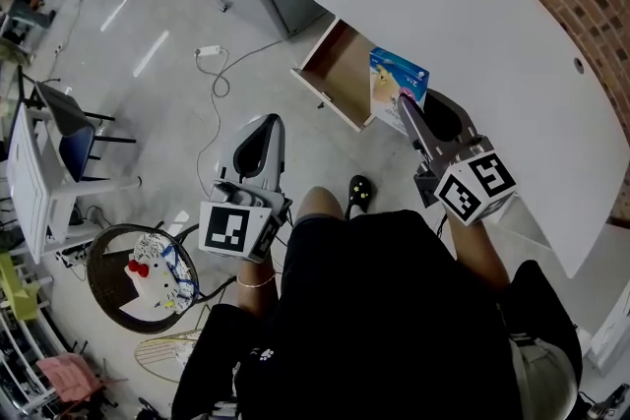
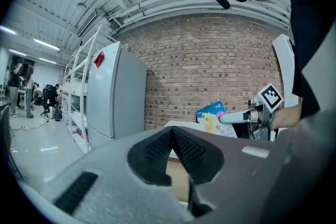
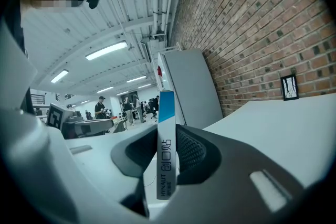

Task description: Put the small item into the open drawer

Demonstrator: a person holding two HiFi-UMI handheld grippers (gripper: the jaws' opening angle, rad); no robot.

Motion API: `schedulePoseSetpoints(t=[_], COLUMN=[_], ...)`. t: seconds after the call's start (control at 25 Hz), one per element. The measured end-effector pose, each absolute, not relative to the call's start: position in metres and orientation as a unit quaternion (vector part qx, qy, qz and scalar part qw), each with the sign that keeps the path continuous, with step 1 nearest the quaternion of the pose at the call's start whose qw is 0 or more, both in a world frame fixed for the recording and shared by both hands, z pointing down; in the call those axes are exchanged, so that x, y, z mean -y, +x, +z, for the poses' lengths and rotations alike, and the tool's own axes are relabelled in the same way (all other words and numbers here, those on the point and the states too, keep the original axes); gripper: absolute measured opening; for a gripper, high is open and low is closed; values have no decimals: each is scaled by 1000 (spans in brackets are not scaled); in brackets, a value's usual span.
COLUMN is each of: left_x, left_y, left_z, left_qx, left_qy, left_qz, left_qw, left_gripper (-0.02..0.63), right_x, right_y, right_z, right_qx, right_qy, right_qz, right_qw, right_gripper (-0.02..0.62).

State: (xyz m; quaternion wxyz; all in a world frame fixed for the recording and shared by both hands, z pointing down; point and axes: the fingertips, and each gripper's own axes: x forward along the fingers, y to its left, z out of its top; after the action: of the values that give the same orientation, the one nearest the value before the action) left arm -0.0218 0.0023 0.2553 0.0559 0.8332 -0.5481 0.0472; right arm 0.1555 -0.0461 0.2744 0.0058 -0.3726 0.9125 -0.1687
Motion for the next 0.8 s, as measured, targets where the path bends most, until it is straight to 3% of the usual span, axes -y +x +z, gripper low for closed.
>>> schedulePoseSetpoints(t=[0.8], left_x=[50], left_y=[-42], left_z=[283], left_qx=[510], left_qy=[855], left_qz=[55], left_qw=[81], left_gripper=[-6], right_x=[78], right_y=[131], right_z=[314], right_qx=[-902], right_qy=[-390], right_qz=[-171], right_qw=[-63], right_gripper=[100])
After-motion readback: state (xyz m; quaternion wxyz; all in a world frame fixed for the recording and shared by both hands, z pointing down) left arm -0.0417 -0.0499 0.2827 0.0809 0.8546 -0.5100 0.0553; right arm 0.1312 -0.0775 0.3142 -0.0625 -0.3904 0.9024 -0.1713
